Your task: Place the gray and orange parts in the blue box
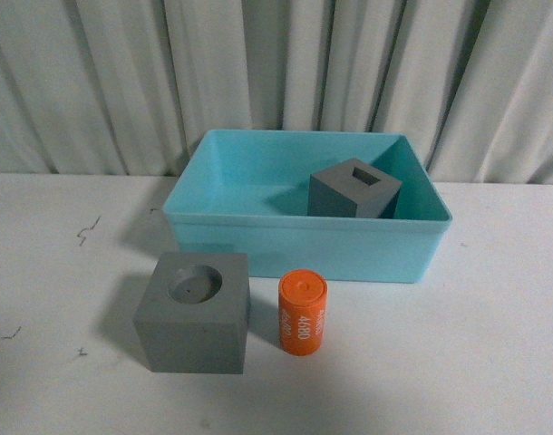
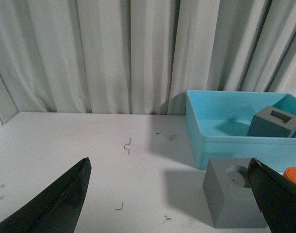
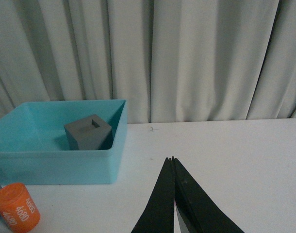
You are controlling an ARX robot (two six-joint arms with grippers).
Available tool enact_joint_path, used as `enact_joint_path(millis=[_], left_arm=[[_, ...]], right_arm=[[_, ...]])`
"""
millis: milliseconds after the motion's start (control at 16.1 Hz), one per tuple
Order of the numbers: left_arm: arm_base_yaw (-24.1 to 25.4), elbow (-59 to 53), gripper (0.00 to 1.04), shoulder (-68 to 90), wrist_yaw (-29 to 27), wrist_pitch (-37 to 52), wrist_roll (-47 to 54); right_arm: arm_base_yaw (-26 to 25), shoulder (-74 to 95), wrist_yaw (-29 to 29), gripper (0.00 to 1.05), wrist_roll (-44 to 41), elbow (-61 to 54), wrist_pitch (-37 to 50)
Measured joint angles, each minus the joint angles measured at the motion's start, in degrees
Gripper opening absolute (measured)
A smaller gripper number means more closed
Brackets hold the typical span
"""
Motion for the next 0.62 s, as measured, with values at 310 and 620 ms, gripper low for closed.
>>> enact_joint_path(millis=[310,620], left_arm=[[0.00,0.00,0.98,0.00,0.00,0.00,0.00],[0.00,0.00,0.98,0.00,0.00,0.00,0.00]], right_arm=[[0.00,-8.00,0.00,0.02,0.00,0.00,-7.87],[0.00,-12.94,0.00,0.02,0.00,0.00,-12.94]])
